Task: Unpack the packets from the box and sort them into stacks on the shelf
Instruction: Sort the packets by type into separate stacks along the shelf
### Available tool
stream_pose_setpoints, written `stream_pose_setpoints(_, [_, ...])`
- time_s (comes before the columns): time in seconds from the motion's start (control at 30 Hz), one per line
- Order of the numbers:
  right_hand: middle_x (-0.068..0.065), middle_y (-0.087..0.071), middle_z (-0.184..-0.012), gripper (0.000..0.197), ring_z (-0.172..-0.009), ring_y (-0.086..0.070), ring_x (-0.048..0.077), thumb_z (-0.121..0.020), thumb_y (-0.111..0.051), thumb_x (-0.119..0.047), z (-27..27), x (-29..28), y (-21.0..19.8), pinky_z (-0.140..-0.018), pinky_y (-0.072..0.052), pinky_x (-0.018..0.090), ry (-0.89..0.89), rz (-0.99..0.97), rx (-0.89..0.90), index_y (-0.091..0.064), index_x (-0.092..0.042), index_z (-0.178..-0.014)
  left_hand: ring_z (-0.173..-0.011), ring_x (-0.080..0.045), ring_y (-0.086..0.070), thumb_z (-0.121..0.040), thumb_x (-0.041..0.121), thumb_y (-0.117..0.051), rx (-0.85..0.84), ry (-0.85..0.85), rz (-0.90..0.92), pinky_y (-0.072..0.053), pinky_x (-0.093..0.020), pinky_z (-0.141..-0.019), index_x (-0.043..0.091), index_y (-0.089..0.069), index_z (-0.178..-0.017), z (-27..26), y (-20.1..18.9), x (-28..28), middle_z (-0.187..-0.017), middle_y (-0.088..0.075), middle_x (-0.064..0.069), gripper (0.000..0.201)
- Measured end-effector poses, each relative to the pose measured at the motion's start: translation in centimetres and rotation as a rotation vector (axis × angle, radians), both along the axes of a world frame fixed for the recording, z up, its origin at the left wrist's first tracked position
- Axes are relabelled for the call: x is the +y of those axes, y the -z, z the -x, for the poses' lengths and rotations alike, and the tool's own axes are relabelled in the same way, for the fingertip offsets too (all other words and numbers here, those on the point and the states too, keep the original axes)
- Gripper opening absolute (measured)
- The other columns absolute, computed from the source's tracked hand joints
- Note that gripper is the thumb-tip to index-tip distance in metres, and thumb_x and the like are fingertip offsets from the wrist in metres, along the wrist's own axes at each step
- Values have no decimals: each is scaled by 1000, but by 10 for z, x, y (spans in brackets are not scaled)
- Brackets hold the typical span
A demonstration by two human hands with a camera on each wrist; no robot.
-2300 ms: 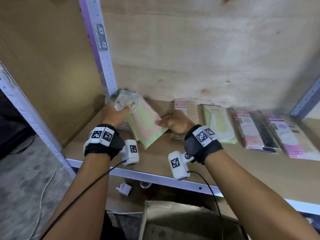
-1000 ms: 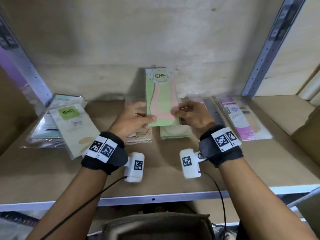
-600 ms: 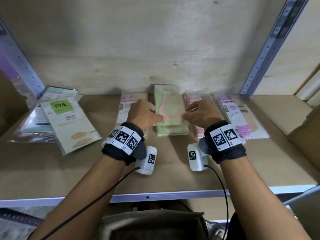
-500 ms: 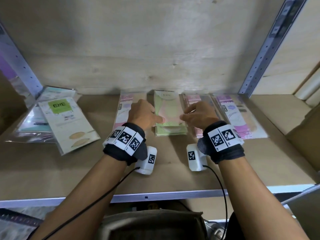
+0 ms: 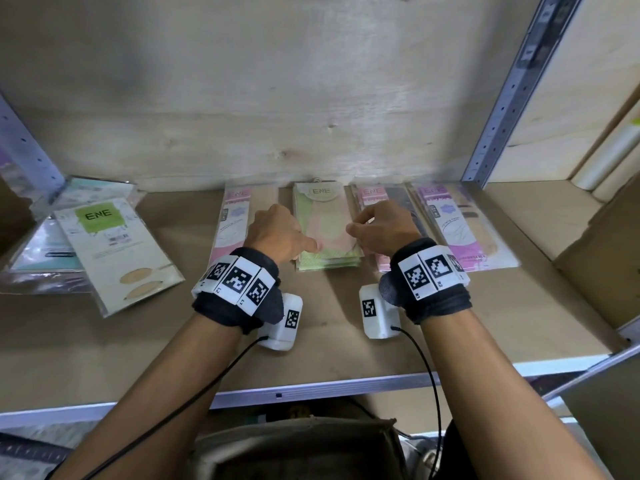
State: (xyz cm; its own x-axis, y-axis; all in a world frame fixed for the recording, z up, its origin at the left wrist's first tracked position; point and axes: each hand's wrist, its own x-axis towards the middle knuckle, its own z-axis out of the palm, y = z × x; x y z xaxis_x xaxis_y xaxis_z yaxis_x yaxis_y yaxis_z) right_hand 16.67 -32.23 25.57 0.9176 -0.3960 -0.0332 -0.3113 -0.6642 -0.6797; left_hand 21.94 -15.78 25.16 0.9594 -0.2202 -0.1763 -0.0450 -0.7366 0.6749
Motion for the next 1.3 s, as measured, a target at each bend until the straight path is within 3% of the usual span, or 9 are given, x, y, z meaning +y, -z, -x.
stream_pose_setpoints(0.1, [10,-75,-98,12,-98,-70,23,-90,-68,-23,1,0,-1,-94,-55,37,-5,-35,2,-72,-12,-88,-96,-32,-71,-66,35,-91,-20,0,-10,-58,-41,-91,1,-67,-117,0,0,-1,-121,-67,-15,65])
stream_pose_setpoints(0.4, [7,-74,-97,17,-98,-69,22,-89,-69,-25,1,2,-3,-94,-55,37,-28,-16,22,-65,-19,-73,-92,-30,-72,-70,34,-89,-55,8,-44,-58,-42,-89,0,-67,-117,5,-4,1,-117,-70,-14,62])
stream_pose_setpoints(0.5, [1,-68,-94,13,-95,-65,18,-89,-69,-27,-1,0,0,-90,-52,29,-20,10,14,-66,-19,-79,-93,-31,-72,-71,33,-89,-55,10,-60,-59,-42,-88,1,-68,-115,8,-6,4,-115,-69,-14,58])
stream_pose_setpoints(0.67, [-9,-61,-80,7,-87,-60,11,-89,-67,-26,-1,2,0,-71,-41,18,2,41,-80,-67,-20,-86,-84,-29,-73,-76,30,-84,-175,6,-45,-61,-37,-76,2,-76,-90,8,-17,17,-92,-75,-12,32])
stream_pose_setpoints(0.73, [-5,-66,-84,8,-85,-63,13,-89,-67,-25,-1,7,-3,-68,-47,19,-29,-20,-143,-69,-18,-92,-79,-24,-72,-78,34,-82,-236,-24,-9,-60,-33,-78,4,-75,-85,7,-22,31,-90,-75,-8,32])
stream_pose_setpoints(0.83, [9,-72,-90,12,-82,-68,23,-91,-66,-17,1,27,-6,-75,-58,34,-121,-238,-204,-70,-10,-99,-80,-25,-73,-81,38,-76,-304,-115,51,-61,-41,-81,8,-78,-88,3,-31,67,-88,-77,-8,30])
stream_pose_setpoints(0.93, [19,-71,-88,12,-72,-67,23,-93,-63,-11,2,61,-9,-65,-56,31,-248,-401,-233,-67,-2,-100,-82,-25,-72,-82,35,-74,-342,-273,135,-60,-40,-80,14,-78,-88,-3,-35,113,-84,-76,-4,23])
stream_pose_setpoints(1.07, [21,-64,-80,15,-64,-61,23,-95,-60,-4,-11,113,-11,-57,-53,27,-399,-555,-177,-62,8,-104,-104,-23,-64,-83,38,-71,-326,-441,134,-49,-34,-94,24,-75,-95,-7,-29,180,-109,-73,1,19])
stream_pose_setpoints(1.3, [10,-67,-85,10,-81,-67,28,-89,-61,-3,-63,204,-1,-83,-60,43,-484,-383,-22,-65,-12,-87,-126,-31,-55,-85,39,-73,-114,-531,143,-42,-38,-108,9,-60,-132,-10,-6,247,-138,-60,-12,57])
